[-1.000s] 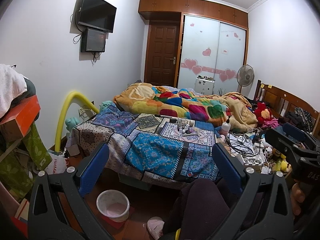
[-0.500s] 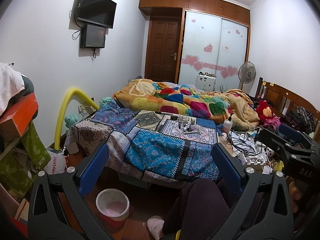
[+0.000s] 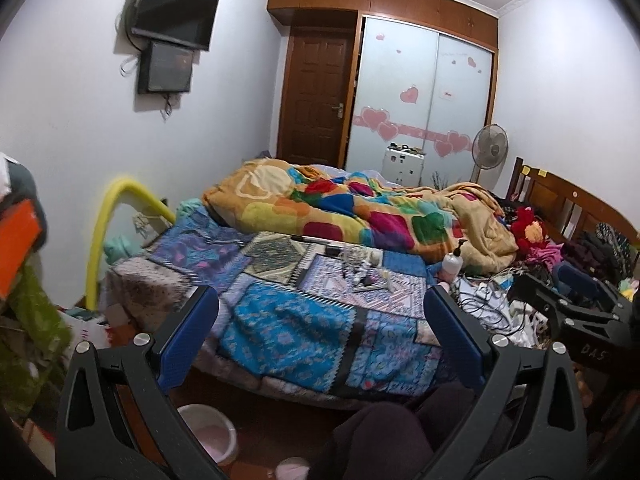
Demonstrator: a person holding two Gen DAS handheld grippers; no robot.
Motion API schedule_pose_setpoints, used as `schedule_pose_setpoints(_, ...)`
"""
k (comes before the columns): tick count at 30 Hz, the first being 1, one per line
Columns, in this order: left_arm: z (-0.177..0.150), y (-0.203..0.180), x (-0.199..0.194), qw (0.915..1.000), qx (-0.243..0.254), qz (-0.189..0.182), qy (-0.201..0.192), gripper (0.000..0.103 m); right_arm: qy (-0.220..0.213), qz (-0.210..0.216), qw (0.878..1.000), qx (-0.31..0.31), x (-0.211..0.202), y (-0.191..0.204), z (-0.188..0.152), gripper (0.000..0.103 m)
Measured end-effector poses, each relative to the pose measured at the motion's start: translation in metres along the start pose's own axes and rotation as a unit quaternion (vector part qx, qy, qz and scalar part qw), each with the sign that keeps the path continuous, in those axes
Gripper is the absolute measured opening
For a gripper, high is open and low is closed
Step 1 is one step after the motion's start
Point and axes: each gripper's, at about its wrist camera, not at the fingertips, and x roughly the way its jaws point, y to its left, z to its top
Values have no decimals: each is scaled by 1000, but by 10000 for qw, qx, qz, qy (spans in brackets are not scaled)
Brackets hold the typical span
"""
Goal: Collect trash
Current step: 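Move both grippers down toward the small items on the bed, then grasp the white toothpaste tube with the left gripper while the right grasps the silver razor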
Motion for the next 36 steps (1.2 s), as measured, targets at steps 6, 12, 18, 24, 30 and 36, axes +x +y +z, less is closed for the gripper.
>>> schedule_pose_setpoints(6,16,-18,70,9996,-27,-157,214,101,243,-155,9995,99,46,-28,14,103)
schedule_pose_setpoints(12,22,-34,152,9978,93,-145,637,101,647,-95,9978,105,106,-54,22,103)
schedule_pose_setpoints(18,15,-46,241,9927,20,-280,1175,101,1159,164,9926,321,170,-85,20,103)
schedule_pose_setpoints(24,-3,-49,318,9840,-10,-369,1741,101,1637,118,9853,478,234,-107,8,103)
schedule_pose_setpoints(30,-21,-45,383,9778,-22,-378,2059,98,2044,273,9760,703,296,-122,-8,101)
schedule_pose_setpoints(36,-32,-44,435,9718,165,-495,2298,81,2517,559,9628,803,353,-124,-28,72)
